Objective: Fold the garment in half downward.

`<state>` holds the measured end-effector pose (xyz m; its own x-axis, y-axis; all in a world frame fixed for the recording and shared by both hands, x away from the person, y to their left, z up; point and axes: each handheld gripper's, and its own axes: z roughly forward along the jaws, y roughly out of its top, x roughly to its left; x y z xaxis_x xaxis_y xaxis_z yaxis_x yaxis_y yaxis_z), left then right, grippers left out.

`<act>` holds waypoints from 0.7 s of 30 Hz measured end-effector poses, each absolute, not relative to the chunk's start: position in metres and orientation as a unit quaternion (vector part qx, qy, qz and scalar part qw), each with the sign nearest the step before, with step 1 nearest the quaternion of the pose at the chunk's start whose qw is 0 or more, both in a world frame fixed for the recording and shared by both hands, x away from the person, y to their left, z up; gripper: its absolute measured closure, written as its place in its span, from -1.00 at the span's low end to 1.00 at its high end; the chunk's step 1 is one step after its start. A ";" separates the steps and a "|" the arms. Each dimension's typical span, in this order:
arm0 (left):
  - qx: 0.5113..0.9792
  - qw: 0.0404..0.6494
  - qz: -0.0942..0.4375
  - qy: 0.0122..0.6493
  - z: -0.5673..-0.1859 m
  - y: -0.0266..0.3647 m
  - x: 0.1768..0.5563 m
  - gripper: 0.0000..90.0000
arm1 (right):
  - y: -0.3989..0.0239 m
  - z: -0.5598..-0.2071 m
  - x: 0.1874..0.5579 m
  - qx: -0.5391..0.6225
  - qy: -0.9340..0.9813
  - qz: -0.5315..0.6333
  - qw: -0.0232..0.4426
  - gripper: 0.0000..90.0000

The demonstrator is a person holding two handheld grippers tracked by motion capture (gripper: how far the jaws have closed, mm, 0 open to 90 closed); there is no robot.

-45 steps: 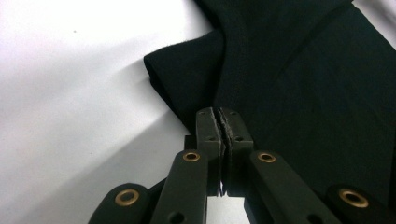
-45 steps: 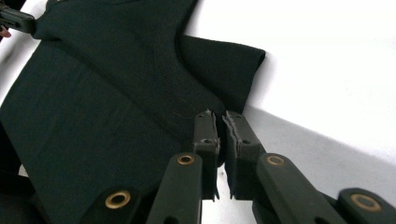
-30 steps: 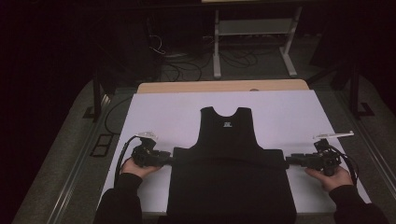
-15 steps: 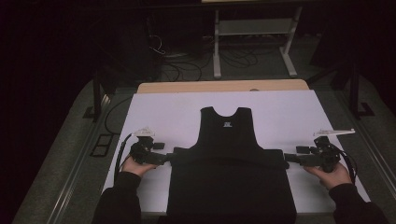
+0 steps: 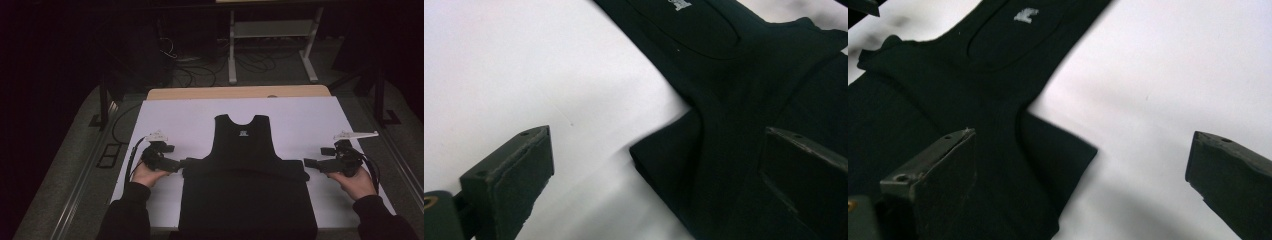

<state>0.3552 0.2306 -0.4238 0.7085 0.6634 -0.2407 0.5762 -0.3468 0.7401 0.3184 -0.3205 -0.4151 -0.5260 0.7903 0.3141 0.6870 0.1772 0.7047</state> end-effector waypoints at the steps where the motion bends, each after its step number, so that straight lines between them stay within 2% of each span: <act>1: 0.820 0.429 0.055 0.375 -0.422 0.230 0.356 -1.00 | -0.320 -0.414 0.320 0.481 0.766 0.422 0.064 -1.00; 21: 0.830 0.421 0.075 0.358 -0.397 0.222 0.367 -1.00 | -0.312 -0.390 0.336 0.461 0.776 0.423 0.080 -1.00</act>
